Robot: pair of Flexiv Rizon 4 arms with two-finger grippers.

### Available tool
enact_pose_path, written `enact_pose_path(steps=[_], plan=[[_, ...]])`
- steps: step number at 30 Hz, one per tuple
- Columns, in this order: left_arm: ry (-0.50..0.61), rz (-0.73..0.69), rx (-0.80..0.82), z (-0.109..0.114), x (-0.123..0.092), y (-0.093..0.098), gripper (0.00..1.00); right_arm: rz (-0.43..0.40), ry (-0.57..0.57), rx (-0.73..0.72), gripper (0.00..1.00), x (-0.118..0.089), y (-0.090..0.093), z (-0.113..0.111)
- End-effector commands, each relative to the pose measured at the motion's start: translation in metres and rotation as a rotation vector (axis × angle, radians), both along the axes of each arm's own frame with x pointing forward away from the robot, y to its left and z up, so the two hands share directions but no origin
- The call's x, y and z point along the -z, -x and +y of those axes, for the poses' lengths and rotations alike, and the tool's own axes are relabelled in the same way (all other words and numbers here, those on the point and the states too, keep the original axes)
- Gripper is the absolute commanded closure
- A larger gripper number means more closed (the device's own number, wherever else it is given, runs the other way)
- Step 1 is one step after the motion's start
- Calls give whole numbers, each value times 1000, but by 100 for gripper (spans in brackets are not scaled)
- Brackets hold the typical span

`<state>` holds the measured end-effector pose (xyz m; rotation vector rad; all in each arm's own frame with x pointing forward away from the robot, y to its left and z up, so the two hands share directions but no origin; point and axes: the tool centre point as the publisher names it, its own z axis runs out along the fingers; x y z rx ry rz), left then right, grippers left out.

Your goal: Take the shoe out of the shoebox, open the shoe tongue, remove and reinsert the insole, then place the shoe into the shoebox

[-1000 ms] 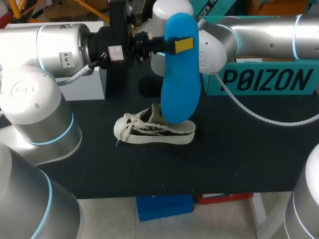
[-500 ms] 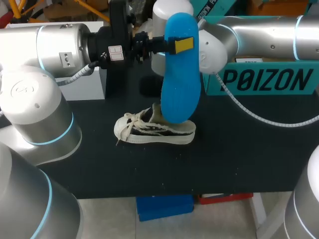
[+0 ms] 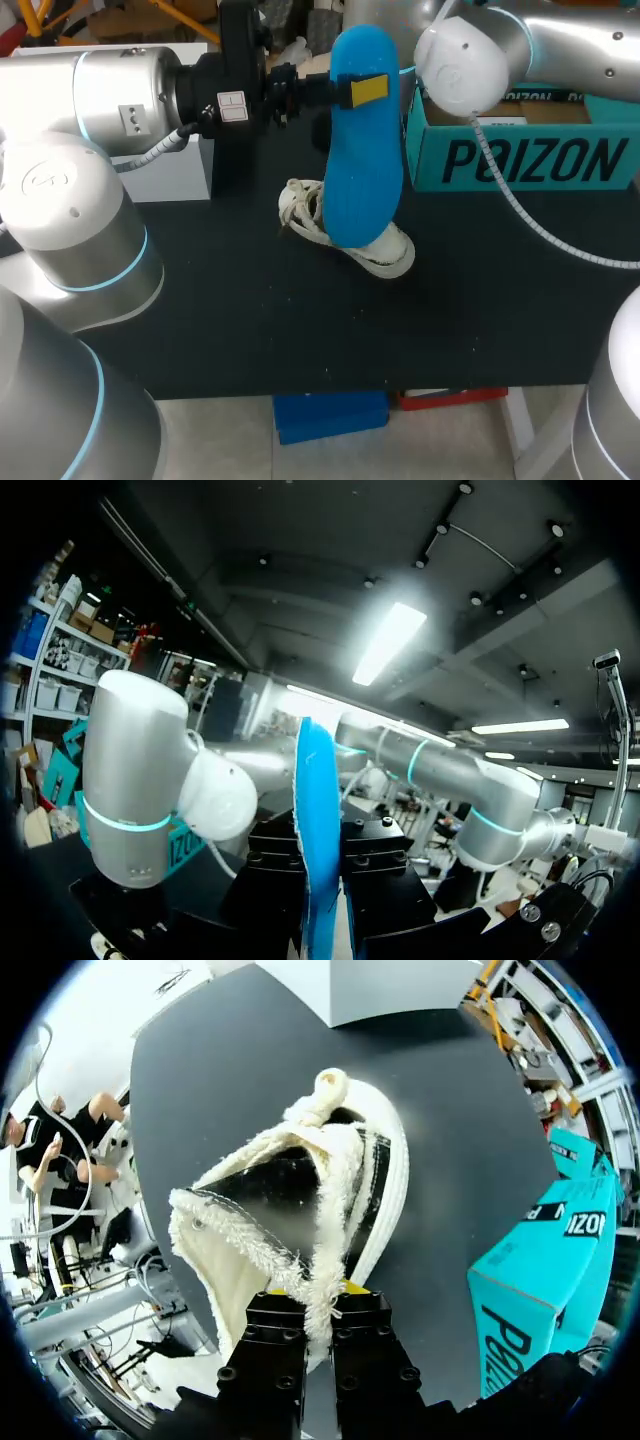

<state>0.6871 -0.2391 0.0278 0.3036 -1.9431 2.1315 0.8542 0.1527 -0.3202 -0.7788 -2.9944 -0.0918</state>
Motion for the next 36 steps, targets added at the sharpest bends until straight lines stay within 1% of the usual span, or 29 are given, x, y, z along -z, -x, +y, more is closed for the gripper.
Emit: enact_pose_path(steps=[1, 3, 5, 10, 14, 20, 25, 28, 29, 30, 32, 34, 36], plan=[[-6, 2, 0, -1, 0, 0, 100, -130, -176, 747, 100, -18, 12, -27], [-6, 2, 0, -1, 0, 0, 100, -151, -193, 854, 100, -18, 12, -28], [-6, 2, 0, -1, 0, 0, 100, -160, -206, 917, 100, -17, 12, -25], [-6, 2, 0, -1, 0, 0, 100, -181, -252, 1089, 100, -8, 14, -11], [-6, 2, 0, -1, 0, 0, 100, -180, -274, 1169, 100, 1, 14, 0], [-6, 2, 0, -1, 0, 0, 100, -219, -287, 1256, 100, 5, 10, 10], [-6, 2, 0, -1, 0, 0, 100, -234, -293, 1257, 100, 11, 4, 17], [-6, 2, 0, -1, 0, 0, 100, -250, -292, 1231, 100, 19, -2, 22], [-6, 2, 0, -1, 0, 0, 100, -272, -272, 1203, 100, 23, -4, 24], [-6, 2, 0, -1, 0, 0, 100, -270, -275, 1171, 100, 25, -6, 26], [-6, 2, 0, -1, 0, 0, 100, -298, -225, 1130, 100, 33, -10, 29], [-6, 2, 0, -1, 0, 0, 100, -287, -241, 1094, 100, 37, -14, 30], [-6, 2, 0, -1, 0, 0, 100, -302, -221, 1054, 100, 39, -16, 32]])
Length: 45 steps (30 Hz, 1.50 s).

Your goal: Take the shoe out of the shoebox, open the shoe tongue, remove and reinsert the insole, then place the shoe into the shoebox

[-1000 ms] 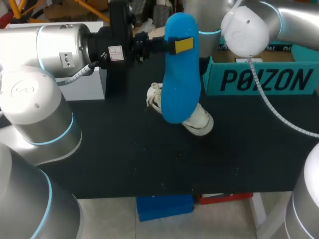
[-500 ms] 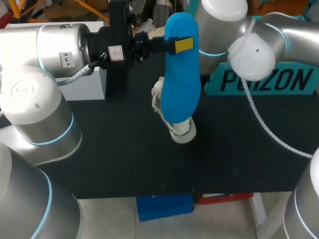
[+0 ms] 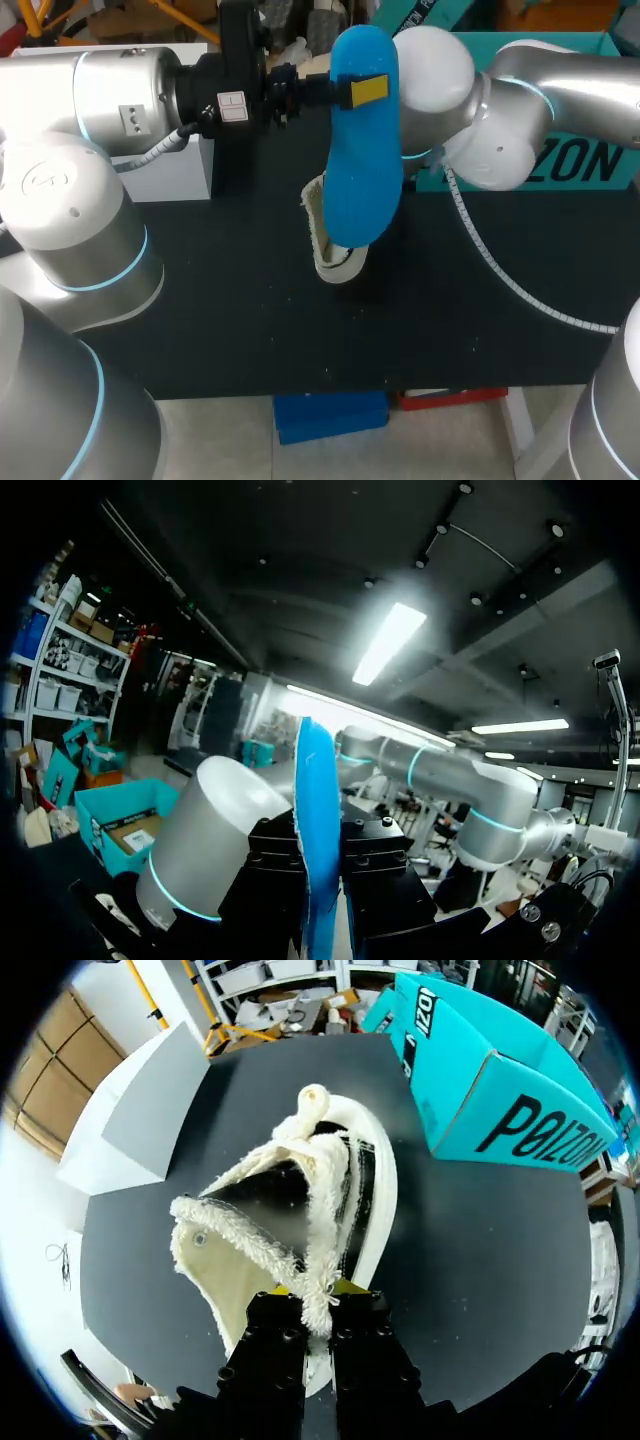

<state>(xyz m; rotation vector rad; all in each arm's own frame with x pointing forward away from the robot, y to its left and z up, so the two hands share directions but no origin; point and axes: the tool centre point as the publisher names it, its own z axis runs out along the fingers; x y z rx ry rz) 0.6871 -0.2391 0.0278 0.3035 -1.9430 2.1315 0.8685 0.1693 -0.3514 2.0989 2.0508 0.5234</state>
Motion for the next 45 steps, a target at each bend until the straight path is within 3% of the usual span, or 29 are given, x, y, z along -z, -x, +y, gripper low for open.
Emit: enact_pose_path(steps=[1, 18, 20, 21, 22, 23, 24, 28, 36, 45], plan=[[-6, 2, 0, -1, 0, 0, 100, -39, 43, -33, 100, 10, -2, 15], [-6, 2, 0, -1, 0, 0, 100, -21, 54, -105, 100, 36, -8, -4], [-6, 2, 0, -1, 0, 0, 100, -44, 116, -162, 100, 40, -8, -5], [-6, 2, 0, -1, 0, 0, 100, -42, 122, -182, 88, 42, -7, -5], [-6, 2, 0, -1, 0, 0, 100, -39, 113, -188, 18, 43, -6, -7], [-6, 2, 0, -1, 0, 0, 100, -43, 123, -190, 0, 43, -5, -10], [-6, 2, 0, -1, 0, 0, 100, -52, 136, -201, 0, 42, -4, -12], [-6, 2, 0, -1, 0, 0, 100, -81, 10, -222, 0, 21, 4, -18], [-6, 2, 0, -1, 0, 0, 100, -52, -610, -408, 0, -38, 29, -16], [-6, 2, 0, -1, 0, 0, 100, -58, -621, -442, 0, -45, 33, -15]])
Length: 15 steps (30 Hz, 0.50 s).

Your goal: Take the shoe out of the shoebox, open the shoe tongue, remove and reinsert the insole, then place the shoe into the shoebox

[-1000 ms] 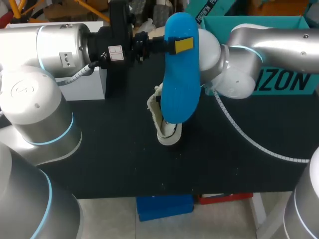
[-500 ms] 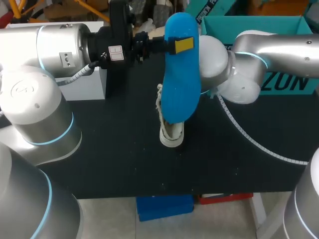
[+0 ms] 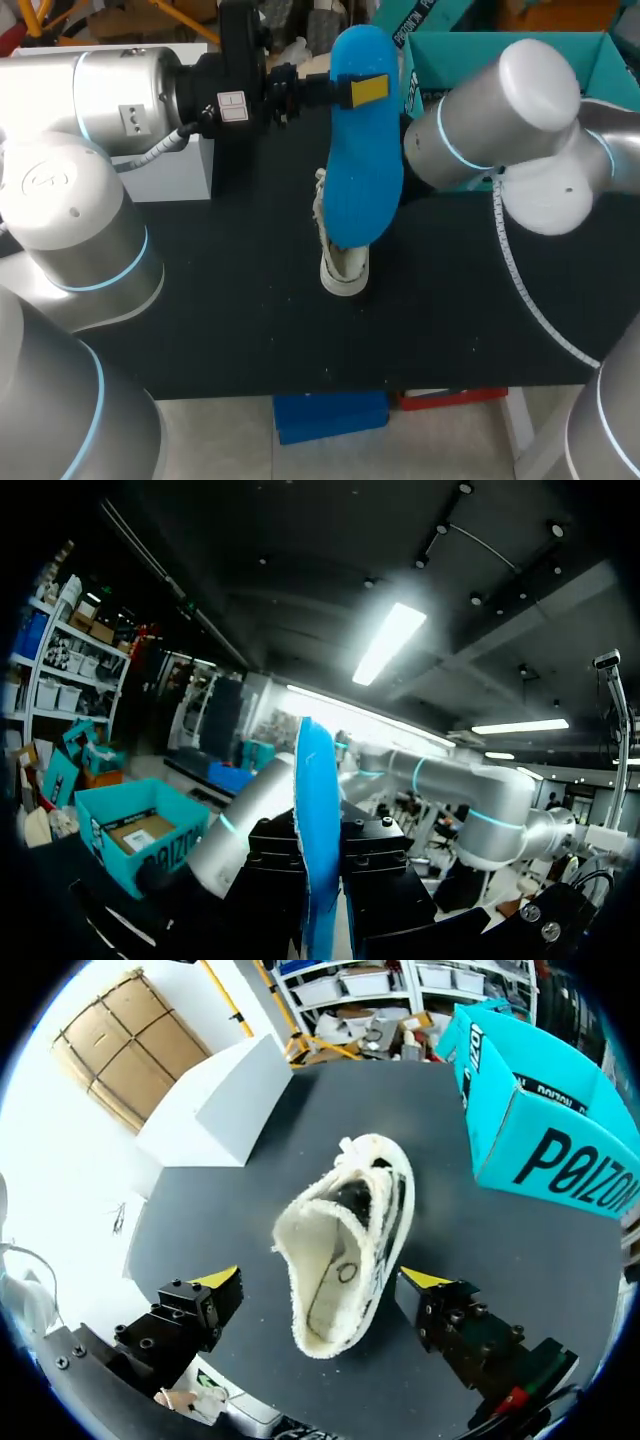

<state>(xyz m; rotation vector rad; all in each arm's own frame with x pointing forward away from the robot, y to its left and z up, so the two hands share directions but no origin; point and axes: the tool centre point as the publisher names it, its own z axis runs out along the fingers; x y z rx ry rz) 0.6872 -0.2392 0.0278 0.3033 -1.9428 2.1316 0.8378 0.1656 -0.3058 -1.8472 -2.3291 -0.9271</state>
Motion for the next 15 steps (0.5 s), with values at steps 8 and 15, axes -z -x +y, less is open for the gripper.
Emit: enact_pose_path(steps=[8, 15], plan=[[-6, 2, 0, -1, 0, 0, 100, 47, -444, -134, 0, -6, 6, -19], [-6, 2, 0, -1, 0, 0, 100, 48, -516, -53, 0, -23, 6, -29]])
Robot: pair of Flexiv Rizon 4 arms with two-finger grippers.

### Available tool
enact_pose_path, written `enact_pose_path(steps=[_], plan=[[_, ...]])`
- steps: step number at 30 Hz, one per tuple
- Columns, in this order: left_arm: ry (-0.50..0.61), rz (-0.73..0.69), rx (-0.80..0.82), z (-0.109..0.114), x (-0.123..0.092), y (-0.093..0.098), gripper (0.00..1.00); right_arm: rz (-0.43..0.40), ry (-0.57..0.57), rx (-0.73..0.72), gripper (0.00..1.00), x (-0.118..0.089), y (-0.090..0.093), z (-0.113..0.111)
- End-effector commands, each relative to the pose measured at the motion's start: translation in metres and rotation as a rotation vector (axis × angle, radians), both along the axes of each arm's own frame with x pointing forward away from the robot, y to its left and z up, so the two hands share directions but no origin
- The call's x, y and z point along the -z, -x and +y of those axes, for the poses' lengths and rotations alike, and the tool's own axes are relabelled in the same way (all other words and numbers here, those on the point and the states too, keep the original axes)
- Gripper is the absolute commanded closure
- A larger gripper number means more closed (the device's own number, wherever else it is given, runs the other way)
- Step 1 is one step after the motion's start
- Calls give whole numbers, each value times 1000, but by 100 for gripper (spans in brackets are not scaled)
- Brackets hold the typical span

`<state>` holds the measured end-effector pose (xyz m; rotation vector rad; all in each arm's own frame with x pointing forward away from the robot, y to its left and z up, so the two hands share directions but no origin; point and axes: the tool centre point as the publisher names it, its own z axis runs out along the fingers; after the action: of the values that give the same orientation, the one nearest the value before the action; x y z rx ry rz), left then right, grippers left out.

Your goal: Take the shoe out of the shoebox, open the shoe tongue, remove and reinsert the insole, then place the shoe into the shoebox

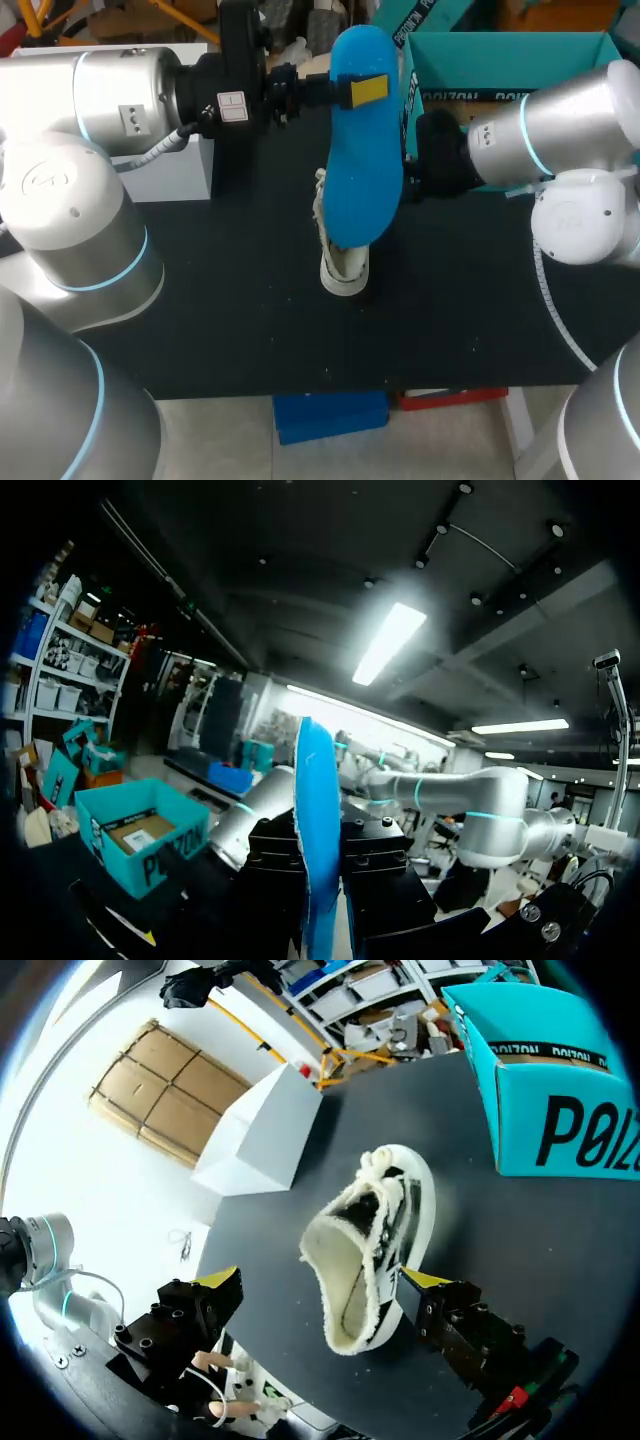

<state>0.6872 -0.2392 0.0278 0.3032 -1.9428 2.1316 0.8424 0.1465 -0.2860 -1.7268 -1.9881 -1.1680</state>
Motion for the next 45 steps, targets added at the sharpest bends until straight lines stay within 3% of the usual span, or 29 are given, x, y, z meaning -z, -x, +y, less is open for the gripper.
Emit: enact_pose_path(steps=[1, 11, 16, 26, 37, 45], plan=[[-6, 2, 0, -1, 0, 0, 100, -4, -198, -52, 0, -5, 10, -10], [-6, 2, 0, -1, 0, 0, 100, 58, -351, -44, 0, -25, 8, -5], [-6, 2, 0, -1, 0, 0, 100, 128, -434, -40, 0, -34, 5, -4], [-6, 2, 0, -1, 0, 0, 100, 176, -445, -13, 0, -50, 0, -9], [-6, 2, 0, -1, 0, 0, 100, 315, -524, -11, 0, -54, 1, -5], [-6, 2, 0, -1, 0, 0, 100, 315, -524, -11, 0, -54, 1, -5]])
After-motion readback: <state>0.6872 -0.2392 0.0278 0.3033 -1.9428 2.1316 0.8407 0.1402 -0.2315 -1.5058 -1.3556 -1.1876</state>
